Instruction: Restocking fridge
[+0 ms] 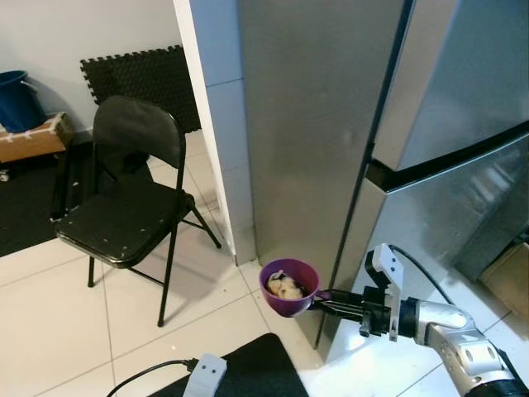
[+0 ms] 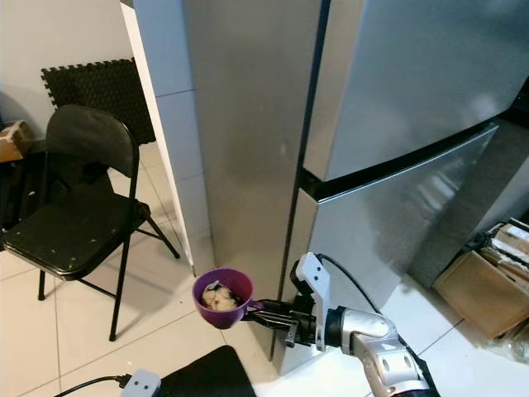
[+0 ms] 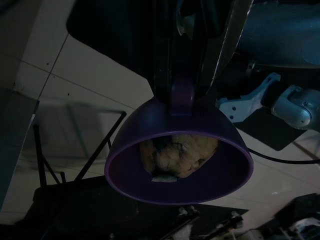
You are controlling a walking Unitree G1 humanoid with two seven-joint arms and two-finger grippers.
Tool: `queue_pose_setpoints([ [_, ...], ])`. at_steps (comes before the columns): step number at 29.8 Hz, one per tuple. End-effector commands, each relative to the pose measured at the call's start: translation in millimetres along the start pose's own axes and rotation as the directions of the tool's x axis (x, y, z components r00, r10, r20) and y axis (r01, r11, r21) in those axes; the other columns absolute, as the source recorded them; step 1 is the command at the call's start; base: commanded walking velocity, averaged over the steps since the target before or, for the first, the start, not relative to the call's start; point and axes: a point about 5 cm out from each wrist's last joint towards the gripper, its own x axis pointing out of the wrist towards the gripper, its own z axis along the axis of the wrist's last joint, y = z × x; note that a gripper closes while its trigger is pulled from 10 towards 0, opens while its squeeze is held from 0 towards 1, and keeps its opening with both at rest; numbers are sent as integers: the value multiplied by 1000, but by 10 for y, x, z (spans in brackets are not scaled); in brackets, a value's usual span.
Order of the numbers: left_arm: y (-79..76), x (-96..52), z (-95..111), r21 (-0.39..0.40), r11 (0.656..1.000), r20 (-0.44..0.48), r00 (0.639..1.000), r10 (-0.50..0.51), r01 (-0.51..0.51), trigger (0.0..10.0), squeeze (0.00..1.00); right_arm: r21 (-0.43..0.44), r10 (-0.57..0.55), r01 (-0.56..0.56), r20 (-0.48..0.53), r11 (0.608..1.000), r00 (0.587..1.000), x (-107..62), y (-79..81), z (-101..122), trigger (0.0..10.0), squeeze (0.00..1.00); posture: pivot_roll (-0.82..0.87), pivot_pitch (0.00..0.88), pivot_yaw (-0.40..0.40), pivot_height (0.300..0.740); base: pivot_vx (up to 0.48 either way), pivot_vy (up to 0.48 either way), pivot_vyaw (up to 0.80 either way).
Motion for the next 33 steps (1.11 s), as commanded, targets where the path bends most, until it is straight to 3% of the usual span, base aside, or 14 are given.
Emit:
queue_pose_setpoints([
  [1, -59, 11, -58, 10, 1000, -35, 999, -12, 13, 10000, 0, -6, -3, 3, 6, 1000, 1000, -25, 6, 17, 10000, 0, -22, 0, 10, 740, 0, -472, 0],
  [11, -14, 12, -8, -4, 1000, -19, 1000, 21, -21, 10000, 0, -11, 19, -19, 0, 1000, 1000, 63, 34, 25, 10000, 0, -23, 0, 10, 740, 0, 0, 0],
  [17, -64, 35, -1, -1, 1000, -31, 999, 28, -28, 10000, 0, -14, 29, -29, 4, 999, 1000, 100, 46, 42, 10000, 0, -30, 0, 14, 740, 0, 0, 0],
  [28, -90, 44, -21, -20, 999, -40, 998, 48, -49, 10000, 0, -14, 31, -31, 4, 999, 1000, 76, 55, 34, 10000, 0, -35, 0, 18, 740, 0, -401, 0],
  [33, 13, 16, -18, -58, 993, -24, 994, 104, -106, 10000, 0, -12, 33, -33, -2, 999, 999, 70, 58, 21, 10000, 0, -35, 0, 16, 740, 0, 0, 0],
])
